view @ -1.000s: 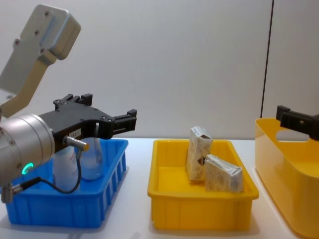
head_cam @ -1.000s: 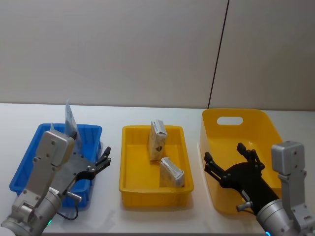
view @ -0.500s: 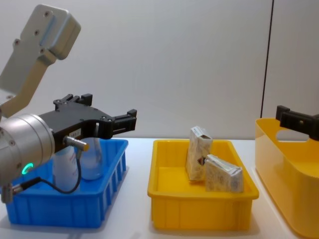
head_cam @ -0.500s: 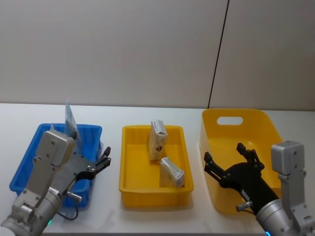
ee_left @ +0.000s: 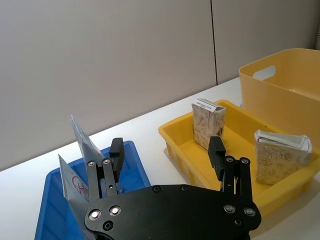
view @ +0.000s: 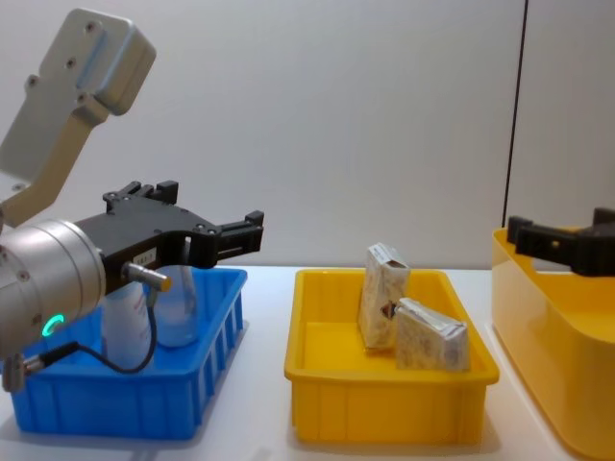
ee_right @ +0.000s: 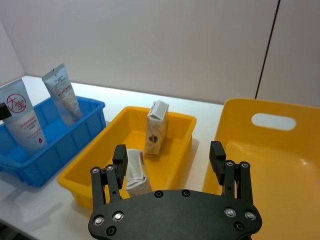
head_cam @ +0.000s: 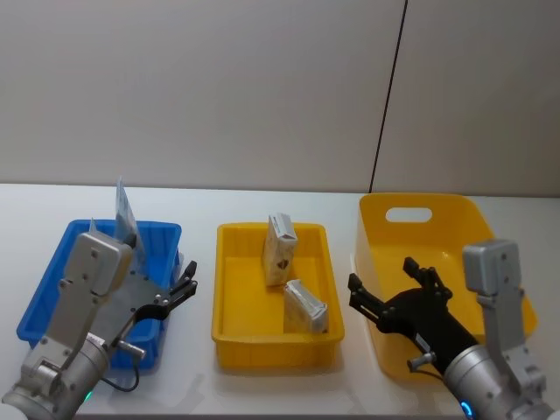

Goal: Bimanual collaborative sorting of washing and personal care products

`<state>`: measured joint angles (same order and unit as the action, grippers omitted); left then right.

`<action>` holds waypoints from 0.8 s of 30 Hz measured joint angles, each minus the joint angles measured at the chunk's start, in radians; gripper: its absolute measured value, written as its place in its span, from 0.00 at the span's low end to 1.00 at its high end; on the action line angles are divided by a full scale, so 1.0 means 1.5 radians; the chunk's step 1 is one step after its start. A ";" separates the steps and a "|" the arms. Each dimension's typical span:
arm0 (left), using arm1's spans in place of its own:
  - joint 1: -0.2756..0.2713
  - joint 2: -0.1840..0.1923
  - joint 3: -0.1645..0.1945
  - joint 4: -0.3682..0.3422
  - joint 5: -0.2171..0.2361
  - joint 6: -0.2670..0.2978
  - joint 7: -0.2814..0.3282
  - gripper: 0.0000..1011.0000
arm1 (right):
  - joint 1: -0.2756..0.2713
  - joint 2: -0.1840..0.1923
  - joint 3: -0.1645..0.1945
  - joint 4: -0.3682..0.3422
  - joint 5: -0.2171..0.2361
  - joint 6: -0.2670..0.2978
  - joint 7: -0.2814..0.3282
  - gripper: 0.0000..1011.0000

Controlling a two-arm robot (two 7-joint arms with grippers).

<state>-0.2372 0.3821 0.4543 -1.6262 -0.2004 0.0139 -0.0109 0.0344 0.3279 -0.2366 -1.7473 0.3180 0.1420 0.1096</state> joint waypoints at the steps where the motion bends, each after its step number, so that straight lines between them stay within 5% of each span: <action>1: 0.000 0.000 0.000 0.000 0.000 0.000 0.000 0.99 | 0.003 -0.001 -0.001 0.002 0.002 0.006 0.002 0.99; 24: 0.000 0.000 0.000 0.000 0.000 0.000 0.000 0.99 | 0.121 -0.025 -0.049 0.112 0.051 0.193 0.064 0.99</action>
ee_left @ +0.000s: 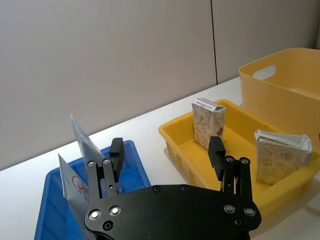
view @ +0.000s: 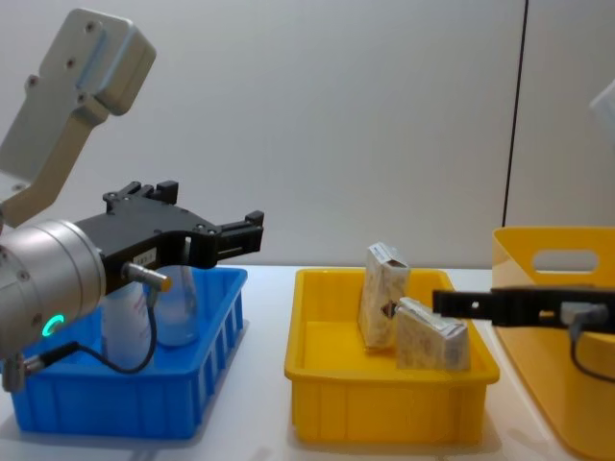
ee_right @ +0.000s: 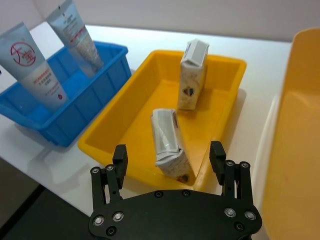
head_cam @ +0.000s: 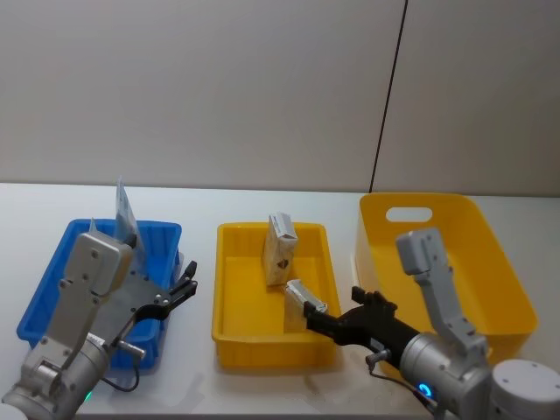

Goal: Bimanual collaborative sorting of washing and personal care products

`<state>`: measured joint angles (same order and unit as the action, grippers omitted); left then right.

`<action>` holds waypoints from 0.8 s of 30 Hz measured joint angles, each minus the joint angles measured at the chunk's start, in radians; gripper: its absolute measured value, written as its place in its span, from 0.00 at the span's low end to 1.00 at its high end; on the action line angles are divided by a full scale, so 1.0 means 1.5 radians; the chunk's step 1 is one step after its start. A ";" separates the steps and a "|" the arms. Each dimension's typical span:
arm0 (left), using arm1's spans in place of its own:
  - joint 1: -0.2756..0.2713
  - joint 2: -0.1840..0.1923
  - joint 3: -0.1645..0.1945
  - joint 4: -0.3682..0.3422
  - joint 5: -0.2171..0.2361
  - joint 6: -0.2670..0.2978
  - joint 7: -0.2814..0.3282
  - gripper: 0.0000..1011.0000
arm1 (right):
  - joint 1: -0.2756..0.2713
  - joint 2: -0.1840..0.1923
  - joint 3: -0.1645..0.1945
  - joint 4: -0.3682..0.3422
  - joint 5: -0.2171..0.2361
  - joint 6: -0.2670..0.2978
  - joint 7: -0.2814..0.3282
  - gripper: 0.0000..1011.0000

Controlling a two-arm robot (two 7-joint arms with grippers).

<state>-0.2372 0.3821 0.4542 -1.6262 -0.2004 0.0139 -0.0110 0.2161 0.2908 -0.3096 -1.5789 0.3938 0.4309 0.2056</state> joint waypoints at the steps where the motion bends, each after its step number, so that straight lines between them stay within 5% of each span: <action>1: 0.000 0.000 0.000 0.000 0.000 0.000 0.000 0.99 | 0.004 -0.001 -0.002 0.004 0.001 0.003 0.001 0.99; 24: 0.000 0.000 0.000 0.000 0.000 0.000 0.000 0.99 | 0.091 -0.024 -0.044 0.111 -0.013 0.066 0.017 0.99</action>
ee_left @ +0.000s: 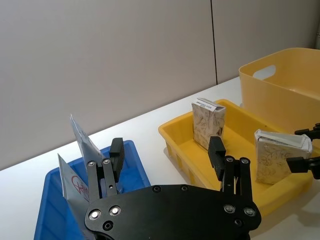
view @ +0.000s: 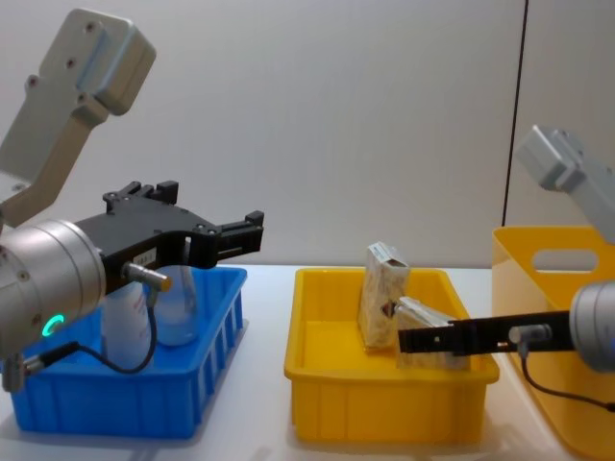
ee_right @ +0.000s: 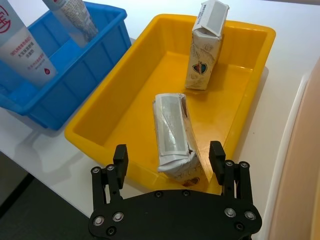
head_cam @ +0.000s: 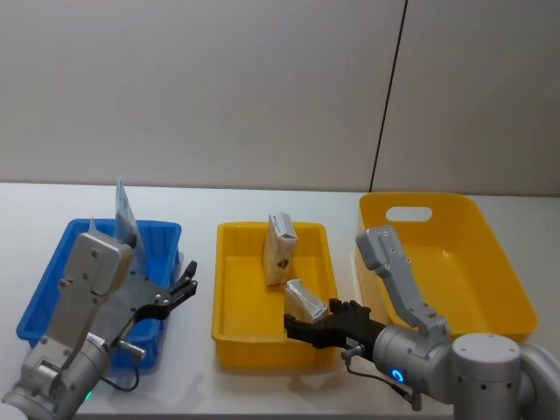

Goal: Bimanual collaborative sorting of washing and personal care products

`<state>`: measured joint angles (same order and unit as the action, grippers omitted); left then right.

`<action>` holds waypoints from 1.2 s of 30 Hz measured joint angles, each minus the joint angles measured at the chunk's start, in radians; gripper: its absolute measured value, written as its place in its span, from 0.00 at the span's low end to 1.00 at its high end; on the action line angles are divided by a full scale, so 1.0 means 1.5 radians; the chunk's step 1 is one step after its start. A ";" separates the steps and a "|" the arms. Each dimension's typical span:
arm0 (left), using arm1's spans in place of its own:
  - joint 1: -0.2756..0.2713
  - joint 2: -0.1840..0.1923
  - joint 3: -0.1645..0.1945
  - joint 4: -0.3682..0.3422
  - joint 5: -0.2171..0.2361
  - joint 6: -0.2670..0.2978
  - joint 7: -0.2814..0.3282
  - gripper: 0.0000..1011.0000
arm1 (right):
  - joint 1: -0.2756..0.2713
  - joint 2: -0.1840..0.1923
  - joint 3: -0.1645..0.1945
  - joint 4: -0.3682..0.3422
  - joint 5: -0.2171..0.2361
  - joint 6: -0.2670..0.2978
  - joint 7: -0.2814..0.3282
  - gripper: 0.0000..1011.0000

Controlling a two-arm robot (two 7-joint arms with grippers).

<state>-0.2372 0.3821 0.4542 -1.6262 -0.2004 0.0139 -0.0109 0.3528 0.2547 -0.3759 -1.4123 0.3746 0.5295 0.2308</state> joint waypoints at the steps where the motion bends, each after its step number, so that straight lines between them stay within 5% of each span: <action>1: 0.000 0.000 0.000 0.000 0.000 0.000 0.000 0.99 | 0.002 -0.001 -0.001 0.002 -0.001 0.001 0.000 0.99; 12: 0.000 0.000 0.000 0.000 0.000 0.000 0.000 0.99 | 0.019 -0.010 -0.007 0.022 -0.011 0.010 0.001 0.72; 25: 0.000 0.000 0.000 0.000 0.000 0.000 0.000 0.99 | 0.026 -0.016 -0.011 0.025 -0.027 0.021 -0.005 0.30; 36: 0.000 0.000 0.000 0.000 0.000 0.000 0.000 0.99 | 0.021 -0.016 -0.015 0.008 -0.050 0.023 -0.024 0.16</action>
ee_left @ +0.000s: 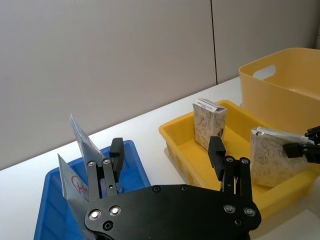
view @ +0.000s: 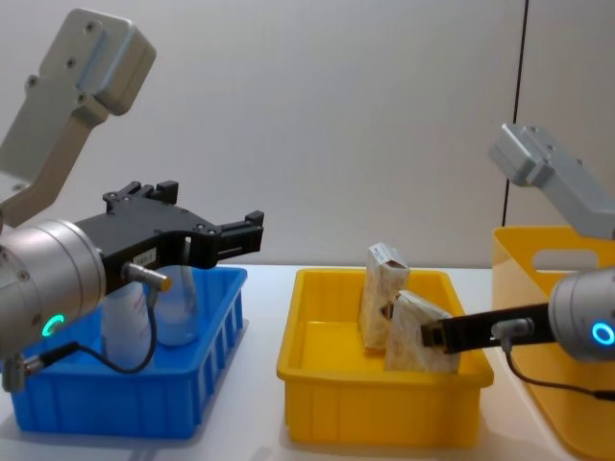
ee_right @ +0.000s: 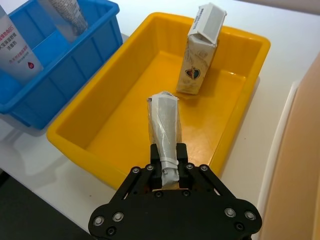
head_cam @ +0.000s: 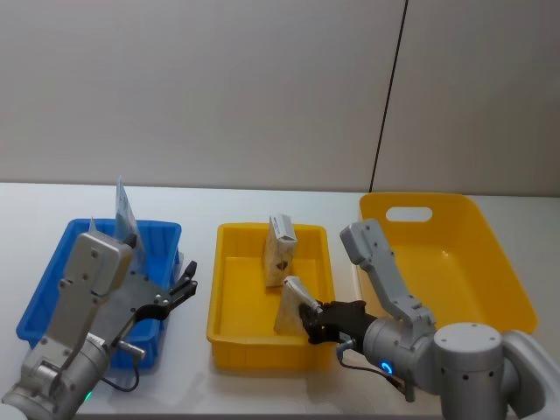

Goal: Bimanual collaborative sorting of washing and personal care products

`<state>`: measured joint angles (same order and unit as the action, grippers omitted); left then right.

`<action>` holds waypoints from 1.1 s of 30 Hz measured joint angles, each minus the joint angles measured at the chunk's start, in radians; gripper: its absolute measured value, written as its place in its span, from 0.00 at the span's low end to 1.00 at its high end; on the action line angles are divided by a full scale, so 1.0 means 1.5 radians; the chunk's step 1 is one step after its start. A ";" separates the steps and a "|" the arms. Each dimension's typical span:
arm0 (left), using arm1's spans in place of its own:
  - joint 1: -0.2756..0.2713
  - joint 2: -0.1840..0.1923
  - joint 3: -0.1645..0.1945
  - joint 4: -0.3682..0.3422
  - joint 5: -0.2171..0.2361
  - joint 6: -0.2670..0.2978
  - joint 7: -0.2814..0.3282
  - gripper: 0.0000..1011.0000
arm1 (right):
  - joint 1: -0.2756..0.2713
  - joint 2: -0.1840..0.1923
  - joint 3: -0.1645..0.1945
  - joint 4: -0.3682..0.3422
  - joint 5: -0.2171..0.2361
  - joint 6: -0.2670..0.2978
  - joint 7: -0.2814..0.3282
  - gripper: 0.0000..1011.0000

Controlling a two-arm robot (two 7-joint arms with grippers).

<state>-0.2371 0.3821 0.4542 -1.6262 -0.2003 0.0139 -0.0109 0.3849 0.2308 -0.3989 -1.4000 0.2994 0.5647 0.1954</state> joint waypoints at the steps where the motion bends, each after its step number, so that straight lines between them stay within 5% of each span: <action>1: 0.000 0.000 0.000 0.000 0.000 0.000 0.000 0.99 | -0.001 0.000 0.000 -0.001 -0.003 -0.002 -0.002 0.15; 20: 0.000 0.000 0.000 0.000 0.000 0.000 0.000 0.99 | -0.030 0.017 -0.004 -0.064 -0.062 -0.100 -0.039 0.13; 33: 0.000 0.000 0.000 0.000 0.000 0.000 0.000 0.99 | -0.063 0.038 0.019 -0.138 -0.101 -0.173 -0.075 0.13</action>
<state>-0.2372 0.3821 0.4542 -1.6262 -0.2004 0.0139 -0.0110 0.2902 0.2880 -0.3704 -1.6064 0.1479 0.3047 0.0835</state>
